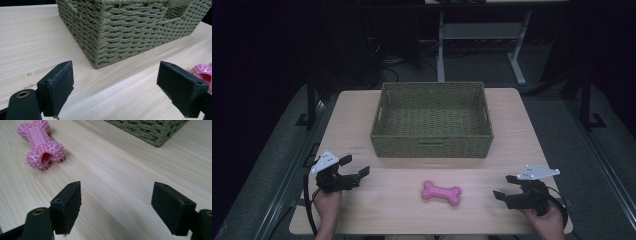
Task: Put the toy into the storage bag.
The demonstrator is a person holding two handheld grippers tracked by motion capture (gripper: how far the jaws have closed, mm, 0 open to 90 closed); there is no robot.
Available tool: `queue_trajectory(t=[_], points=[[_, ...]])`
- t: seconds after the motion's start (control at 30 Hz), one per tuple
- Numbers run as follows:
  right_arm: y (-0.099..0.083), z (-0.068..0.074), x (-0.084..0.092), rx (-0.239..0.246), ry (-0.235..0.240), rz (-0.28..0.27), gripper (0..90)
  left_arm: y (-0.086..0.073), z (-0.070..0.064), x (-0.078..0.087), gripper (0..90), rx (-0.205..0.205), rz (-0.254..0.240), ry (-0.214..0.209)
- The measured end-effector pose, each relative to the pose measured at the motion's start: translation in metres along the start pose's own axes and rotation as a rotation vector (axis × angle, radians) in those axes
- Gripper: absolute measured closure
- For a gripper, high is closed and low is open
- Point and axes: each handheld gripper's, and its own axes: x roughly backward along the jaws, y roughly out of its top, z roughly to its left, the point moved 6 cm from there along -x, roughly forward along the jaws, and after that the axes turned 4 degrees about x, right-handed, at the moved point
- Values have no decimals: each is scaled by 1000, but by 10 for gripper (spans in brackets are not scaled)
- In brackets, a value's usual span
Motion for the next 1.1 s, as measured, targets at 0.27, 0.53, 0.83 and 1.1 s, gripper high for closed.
queue_trajectory(t=[0.27,0.53,0.83,1.1], points=[[4,5,-4,18,11,12,237,1,2,0,136,-5,-12,17],[14,13,-11,67,37,51,216,1,3,0,136,-4,-10,21],[23,24,-19,117,68,104,207,0,2,-1,136,-14,-6,22],[37,33,-20,146,129,128,198,0,2,-1,136,-14,-8,22]])
